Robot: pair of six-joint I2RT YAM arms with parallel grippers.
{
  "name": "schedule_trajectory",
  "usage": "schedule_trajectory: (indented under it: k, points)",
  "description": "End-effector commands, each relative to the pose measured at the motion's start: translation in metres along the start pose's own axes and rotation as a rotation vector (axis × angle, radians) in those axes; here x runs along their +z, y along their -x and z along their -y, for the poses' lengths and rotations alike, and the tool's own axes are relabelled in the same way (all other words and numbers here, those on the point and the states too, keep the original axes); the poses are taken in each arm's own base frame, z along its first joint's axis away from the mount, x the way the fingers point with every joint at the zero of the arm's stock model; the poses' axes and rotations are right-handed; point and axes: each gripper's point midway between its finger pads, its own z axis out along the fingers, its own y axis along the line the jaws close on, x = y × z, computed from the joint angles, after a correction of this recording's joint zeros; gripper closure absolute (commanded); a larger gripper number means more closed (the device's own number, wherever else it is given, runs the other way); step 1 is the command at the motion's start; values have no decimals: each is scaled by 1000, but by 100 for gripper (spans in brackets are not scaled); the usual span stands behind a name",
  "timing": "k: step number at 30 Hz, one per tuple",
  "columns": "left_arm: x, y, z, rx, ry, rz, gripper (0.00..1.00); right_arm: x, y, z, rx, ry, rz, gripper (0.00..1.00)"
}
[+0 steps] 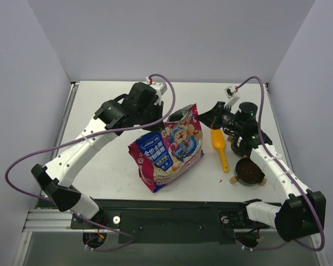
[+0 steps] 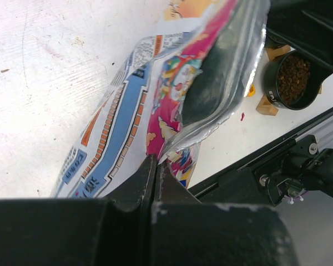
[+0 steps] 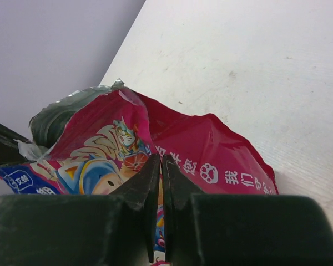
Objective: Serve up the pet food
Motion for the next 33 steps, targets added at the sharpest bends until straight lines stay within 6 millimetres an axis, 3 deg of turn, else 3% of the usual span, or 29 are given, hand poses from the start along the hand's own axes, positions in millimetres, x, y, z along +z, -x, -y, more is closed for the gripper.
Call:
schedule_trajectory:
  k: [1, 4, 6, 9, 11, 13, 14, 15, 16, 19, 21, 25, 28, 33]
  points:
    - [-15, 48, -6, 13, -8, 165, 100, -41, 30, -22, 13, -54, 213, 100]
    - [-12, 54, 14, 59, -126, 178, 100, -73, 16, -28, -5, -105, 231, 100]
    - [-12, 59, 24, 69, -179, 193, 100, -88, 5, -22, -18, -160, 221, 100]
    - [-11, 62, 35, 85, -235, 198, 100, -102, -20, -9, -38, -238, 128, 100]
    - [-12, 60, 37, 119, -251, 194, 100, -108, -35, -15, -126, -211, 23, 100]
    - [-16, 54, 37, 155, -260, 182, 100, -112, -45, -14, -155, -217, -76, 63]
    - [-24, 52, 40, 172, -284, 187, 100, -110, -48, -9, -146, -234, -110, 20]
    - [-21, 45, 38, 188, -289, 172, 100, -110, -44, -11, -161, -234, -125, 3]
    - [-29, 44, 39, 195, -308, 188, 100, -104, -49, -12, -154, -202, -171, 3]
    - [-28, 32, 36, 178, -320, 199, 100, -87, -40, -35, -236, -17, -199, 2]
    - [-37, 31, 39, 158, -354, 226, 100, -78, -38, -38, -292, 42, -236, 3]
    - [-35, 29, 33, 96, -316, 226, 100, -67, -35, -33, -386, 56, -336, 2]
    - [-38, 31, 31, 71, -298, 221, 100, -77, -28, -20, -593, -146, -428, 0]
    - [-48, 32, 40, 57, -343, 217, 100, -91, -5, -31, -689, -196, -368, 0]
